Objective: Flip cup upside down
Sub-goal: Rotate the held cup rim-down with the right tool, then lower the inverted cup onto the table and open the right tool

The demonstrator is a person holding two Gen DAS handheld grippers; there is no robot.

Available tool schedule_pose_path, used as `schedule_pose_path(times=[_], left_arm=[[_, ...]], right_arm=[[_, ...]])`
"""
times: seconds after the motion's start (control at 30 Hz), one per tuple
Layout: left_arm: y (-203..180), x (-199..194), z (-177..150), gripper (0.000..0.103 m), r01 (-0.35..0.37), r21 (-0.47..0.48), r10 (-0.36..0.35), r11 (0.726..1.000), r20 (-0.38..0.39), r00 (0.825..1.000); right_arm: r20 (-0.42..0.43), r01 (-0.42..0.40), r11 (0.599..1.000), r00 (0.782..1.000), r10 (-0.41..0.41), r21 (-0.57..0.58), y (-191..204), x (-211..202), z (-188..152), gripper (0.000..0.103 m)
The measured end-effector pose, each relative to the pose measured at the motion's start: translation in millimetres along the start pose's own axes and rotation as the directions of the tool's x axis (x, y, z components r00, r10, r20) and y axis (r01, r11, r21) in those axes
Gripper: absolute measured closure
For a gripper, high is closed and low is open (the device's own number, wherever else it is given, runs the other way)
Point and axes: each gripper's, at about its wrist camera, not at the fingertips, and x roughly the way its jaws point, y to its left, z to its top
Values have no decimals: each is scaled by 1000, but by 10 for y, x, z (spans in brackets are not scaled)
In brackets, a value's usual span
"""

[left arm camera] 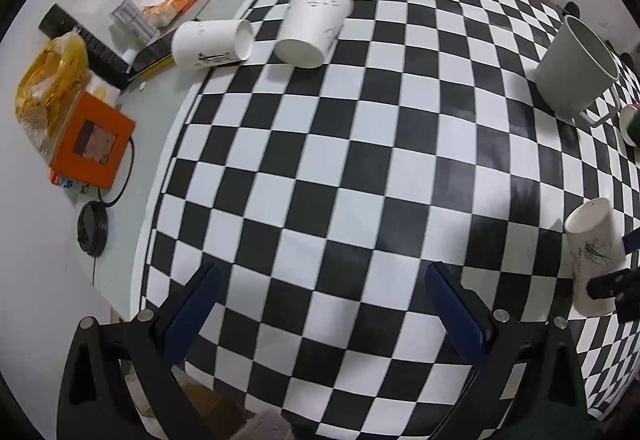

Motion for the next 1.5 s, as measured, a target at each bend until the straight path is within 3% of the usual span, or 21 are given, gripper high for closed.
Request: schedule_pose_path(times=[0.07,0.2,0.27,0.37,0.57,0.63,0.67,0.8,0.87,0.97,1.0,1.03,1.17,1.2,1.3,1.33,1.4,1.5], left_arm=[[-55,21,16,0,6,9,-6,1000,-7,1000],[-151,78,18,0,9,26,-8,1000,-22,1000],[-179,109,13,0,10,31,-9,999,-31,999],[-192,148,10,0,14,24,-13,1000,-42,999],[-181,295,44,0,34,4,-34,999,-76,997],[-161,338,58,0,28,2,-27,1000,-82,996],[-148,342,64,0,26,-1,-26,1000,-82,996],[-23,346,100,0,20,-30,-23,999,-81,996],[41,349,121,0,21,-46,-24,999,-83,996],[110,367,156,0,16,-60,-22,998,-86,996],[119,376,166,0,15,-61,-21,998,-87,996],[136,396,176,0,13,-61,-18,998,-90,996],[138,443,193,0,4,-42,-8,999,-94,996],[129,443,189,0,1,-32,-4,999,-91,996],[83,419,164,0,6,-7,-7,1000,-86,996],[54,399,154,0,8,1,-8,1000,-82,997],[14,370,125,0,11,15,-10,1000,-74,997],[-53,329,94,0,20,33,-18,999,-66,998]], right_arm=[[-22,-63,996,998,64,63,-99,52,16,41],[-51,-94,990,994,100,101,-167,168,77,37],[-58,-79,990,995,86,114,-235,180,98,35],[-24,-55,993,998,58,107,-201,49,134,24],[32,-64,993,998,62,100,-90,-24,276,24],[34,-91,991,996,88,100,-40,36,307,28],[39,-99,989,995,95,111,-11,73,299,43],[151,-134,979,982,111,153,28,-56,208,42],[251,-166,970,961,119,175,39,-221,140,42],[424,-218,950,900,107,223,47,-442,67,42],[478,-236,941,873,96,242,48,-492,51,42],[549,-249,933,833,69,260,65,-545,21,42],[713,-243,918,699,-58,313,154,-557,-87,42],[729,-250,913,681,-70,322,160,-532,-105,42],[753,-268,903,653,-87,336,260,-365,-222,42],[768,-271,903,633,-94,334,302,-334,-294,42],[775,-266,904,624,-102,333,326,-301,-377,41],[764,-258,899,634,-120,355,360,-243,-484,41]])
